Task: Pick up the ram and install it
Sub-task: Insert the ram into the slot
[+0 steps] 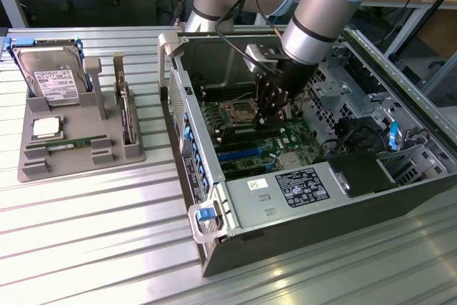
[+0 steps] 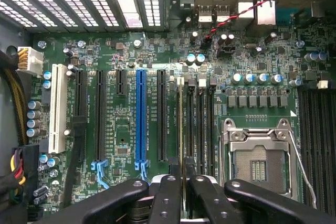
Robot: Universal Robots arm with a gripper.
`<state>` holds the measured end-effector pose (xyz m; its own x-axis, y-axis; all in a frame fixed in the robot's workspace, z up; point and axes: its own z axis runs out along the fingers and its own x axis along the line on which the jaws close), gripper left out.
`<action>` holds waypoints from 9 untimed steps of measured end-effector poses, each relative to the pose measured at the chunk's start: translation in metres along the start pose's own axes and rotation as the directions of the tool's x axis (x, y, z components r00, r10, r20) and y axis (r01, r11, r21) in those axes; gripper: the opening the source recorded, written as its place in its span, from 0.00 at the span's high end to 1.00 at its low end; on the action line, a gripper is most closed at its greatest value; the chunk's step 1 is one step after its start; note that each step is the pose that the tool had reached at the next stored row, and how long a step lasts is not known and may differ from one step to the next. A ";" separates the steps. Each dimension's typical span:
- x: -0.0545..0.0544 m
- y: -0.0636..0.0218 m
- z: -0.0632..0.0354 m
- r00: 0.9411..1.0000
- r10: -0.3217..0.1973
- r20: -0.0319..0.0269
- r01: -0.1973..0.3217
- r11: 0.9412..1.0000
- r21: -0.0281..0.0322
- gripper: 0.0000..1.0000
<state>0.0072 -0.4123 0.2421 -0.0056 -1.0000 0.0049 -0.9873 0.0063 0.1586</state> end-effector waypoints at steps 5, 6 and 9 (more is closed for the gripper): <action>0.000 -0.0041 0.0015 1.000 -0.003 -0.001 0.003 1.000 0.000 0.87; 0.000 -0.0046 0.0020 1.000 -0.003 -0.001 0.003 1.000 0.000 0.87; 0.000 -0.0047 0.0027 1.000 -0.014 -0.003 0.014 1.000 0.000 0.87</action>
<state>0.0115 -0.4123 0.2387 0.0091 -0.9999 0.0057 -0.9873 -0.0080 0.1588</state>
